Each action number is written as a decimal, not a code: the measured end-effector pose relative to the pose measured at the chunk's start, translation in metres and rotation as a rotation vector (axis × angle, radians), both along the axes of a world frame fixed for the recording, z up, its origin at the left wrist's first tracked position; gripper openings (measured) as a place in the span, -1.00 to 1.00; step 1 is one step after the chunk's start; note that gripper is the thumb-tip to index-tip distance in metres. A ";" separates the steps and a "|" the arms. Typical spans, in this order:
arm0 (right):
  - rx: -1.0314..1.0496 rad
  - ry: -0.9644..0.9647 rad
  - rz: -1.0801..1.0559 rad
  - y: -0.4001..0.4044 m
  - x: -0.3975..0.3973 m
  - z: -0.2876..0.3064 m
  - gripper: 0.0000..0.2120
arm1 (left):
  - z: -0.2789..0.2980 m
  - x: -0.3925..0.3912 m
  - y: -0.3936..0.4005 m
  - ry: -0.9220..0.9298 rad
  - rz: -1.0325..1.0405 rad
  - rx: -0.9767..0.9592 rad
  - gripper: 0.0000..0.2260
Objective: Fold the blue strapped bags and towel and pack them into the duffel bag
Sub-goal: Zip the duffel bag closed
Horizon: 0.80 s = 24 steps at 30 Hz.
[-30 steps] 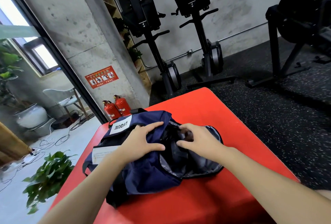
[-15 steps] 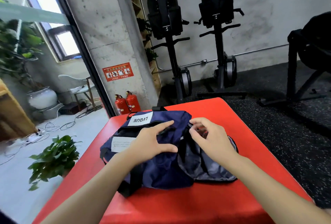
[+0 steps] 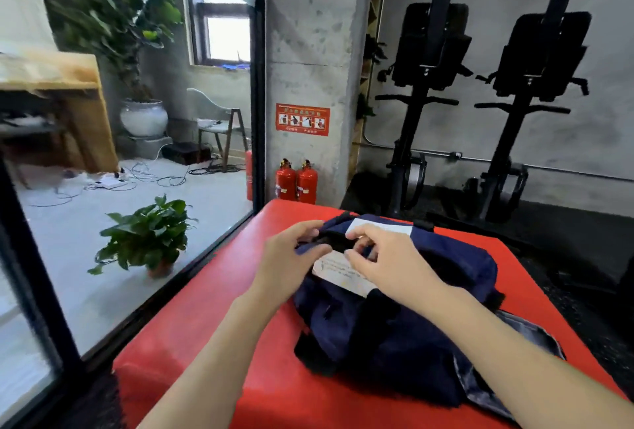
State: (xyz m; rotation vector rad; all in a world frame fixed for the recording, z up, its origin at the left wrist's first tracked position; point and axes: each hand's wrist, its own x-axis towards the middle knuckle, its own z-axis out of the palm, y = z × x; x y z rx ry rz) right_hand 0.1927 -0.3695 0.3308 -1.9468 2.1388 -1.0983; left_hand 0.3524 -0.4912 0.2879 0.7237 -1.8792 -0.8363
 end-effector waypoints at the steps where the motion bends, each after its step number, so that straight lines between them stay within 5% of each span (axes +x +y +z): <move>1: 0.025 0.039 0.003 -0.015 0.005 0.001 -0.79 | -0.006 0.005 -0.014 0.033 0.023 0.014 -0.61; 13: 0.268 0.339 -0.102 -0.135 0.010 0.003 -0.86 | -0.060 -0.001 -0.128 -0.180 0.088 -0.012 -0.68; 24: 0.614 0.520 -0.050 -0.199 -0.010 -0.012 -0.86 | -0.079 -0.021 -0.146 -0.236 -0.038 0.034 -0.72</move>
